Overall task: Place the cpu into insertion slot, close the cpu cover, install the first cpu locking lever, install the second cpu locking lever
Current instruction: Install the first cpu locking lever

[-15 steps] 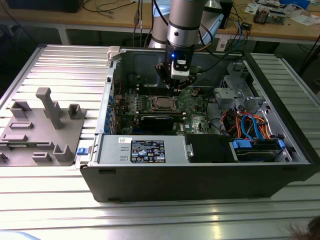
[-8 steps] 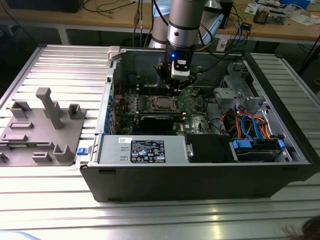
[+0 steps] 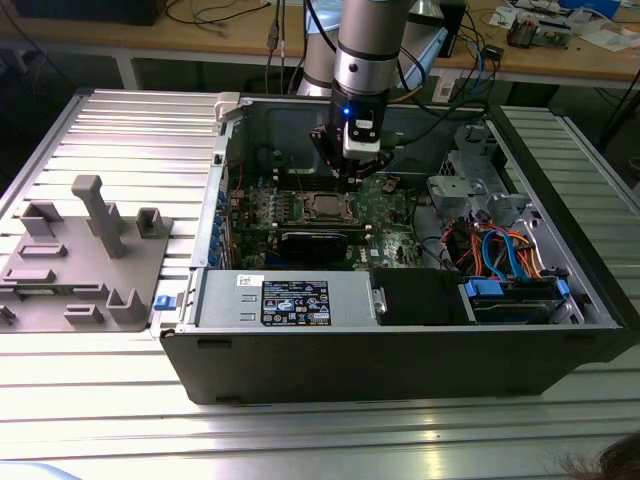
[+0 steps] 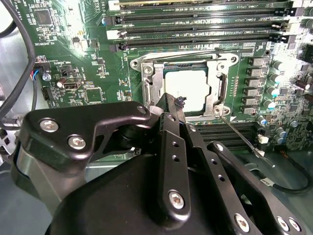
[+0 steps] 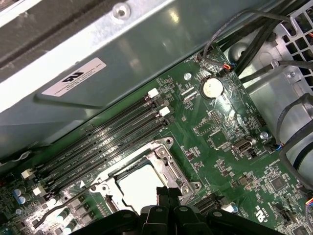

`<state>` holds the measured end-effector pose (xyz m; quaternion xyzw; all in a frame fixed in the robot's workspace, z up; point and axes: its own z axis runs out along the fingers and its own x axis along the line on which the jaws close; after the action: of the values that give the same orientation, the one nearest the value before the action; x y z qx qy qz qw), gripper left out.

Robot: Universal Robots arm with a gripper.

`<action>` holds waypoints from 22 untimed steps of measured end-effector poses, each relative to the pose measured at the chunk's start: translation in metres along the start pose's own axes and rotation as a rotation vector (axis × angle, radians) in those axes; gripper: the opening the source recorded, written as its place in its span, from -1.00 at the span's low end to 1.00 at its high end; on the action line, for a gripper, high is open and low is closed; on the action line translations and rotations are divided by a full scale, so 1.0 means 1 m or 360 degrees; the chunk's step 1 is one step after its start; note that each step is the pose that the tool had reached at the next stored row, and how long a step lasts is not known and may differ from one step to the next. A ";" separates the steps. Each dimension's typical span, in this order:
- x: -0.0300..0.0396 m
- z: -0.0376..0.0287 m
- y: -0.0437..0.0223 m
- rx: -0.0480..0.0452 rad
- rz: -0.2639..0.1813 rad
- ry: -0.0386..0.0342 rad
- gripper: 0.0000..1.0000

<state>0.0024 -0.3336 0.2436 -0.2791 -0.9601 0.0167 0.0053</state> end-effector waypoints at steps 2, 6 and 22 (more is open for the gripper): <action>0.0000 0.0000 0.0000 0.0000 -0.0004 0.0000 -0.79; 0.0000 0.0000 0.0000 0.0000 -0.0013 0.0000 -0.79; 0.0000 0.0000 0.0000 0.0000 -0.0052 -0.0002 -0.79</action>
<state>0.0024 -0.3336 0.2436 -0.2635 -0.9645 0.0168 0.0050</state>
